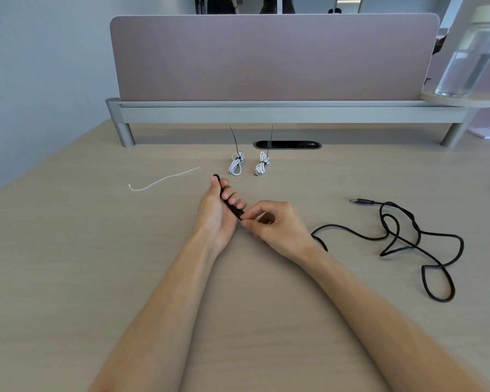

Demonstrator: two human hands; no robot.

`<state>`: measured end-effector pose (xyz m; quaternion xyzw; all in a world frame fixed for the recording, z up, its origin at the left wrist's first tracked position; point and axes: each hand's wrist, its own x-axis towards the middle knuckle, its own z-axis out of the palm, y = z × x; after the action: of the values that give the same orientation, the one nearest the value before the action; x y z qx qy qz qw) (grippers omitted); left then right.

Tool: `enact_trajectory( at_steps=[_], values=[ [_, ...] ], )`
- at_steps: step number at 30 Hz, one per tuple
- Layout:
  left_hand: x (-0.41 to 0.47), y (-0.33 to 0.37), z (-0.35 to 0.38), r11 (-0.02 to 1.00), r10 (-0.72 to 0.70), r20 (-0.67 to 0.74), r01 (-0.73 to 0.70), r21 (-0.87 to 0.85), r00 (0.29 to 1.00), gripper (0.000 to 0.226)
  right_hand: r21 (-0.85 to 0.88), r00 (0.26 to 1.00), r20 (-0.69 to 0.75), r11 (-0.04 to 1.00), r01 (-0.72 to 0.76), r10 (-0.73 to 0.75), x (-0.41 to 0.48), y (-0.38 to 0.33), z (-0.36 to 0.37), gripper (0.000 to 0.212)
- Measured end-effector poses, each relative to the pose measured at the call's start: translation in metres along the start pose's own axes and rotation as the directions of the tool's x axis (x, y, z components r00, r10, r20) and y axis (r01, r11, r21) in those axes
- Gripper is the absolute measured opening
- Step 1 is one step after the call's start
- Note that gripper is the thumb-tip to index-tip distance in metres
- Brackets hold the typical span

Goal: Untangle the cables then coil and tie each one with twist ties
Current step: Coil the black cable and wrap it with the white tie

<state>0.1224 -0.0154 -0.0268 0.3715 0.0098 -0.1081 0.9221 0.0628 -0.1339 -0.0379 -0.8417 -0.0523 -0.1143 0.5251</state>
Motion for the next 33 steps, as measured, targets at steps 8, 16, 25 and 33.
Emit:
enact_trajectory(
  at_steps=[8, 16, 25, 33],
  values=[
    [-0.003, 0.005, -0.003, 0.905, 0.057, -0.041, -0.034, 0.424, 0.998, 0.038, -0.267, 0.989, 0.126, 0.958, 0.107, -0.075, -0.003, 0.005, -0.008, 0.013],
    [-0.005, -0.001, -0.003, 0.589, 0.091, 0.089, -0.126, 0.798, 0.992, 0.039, -0.399, 0.986, 0.119, 0.904, 0.154, -0.116, 0.003, 0.016, -0.031, 0.006],
    [-0.009, 0.002, -0.001, 0.437, -0.035, 0.111, -0.085, 0.896, 0.993, 0.037, -0.547, 0.983, -0.173, 0.837, -0.037, -0.069, 0.008, 0.019, -0.046, 0.006],
    [-0.012, 0.001, 0.002, 0.302, -0.213, 0.157, -0.088, 0.949, 0.964, 0.037, -0.51, 0.925, -0.375, 0.822, -0.253, 0.052, 0.007, 0.012, -0.045, 0.034]
  ],
)
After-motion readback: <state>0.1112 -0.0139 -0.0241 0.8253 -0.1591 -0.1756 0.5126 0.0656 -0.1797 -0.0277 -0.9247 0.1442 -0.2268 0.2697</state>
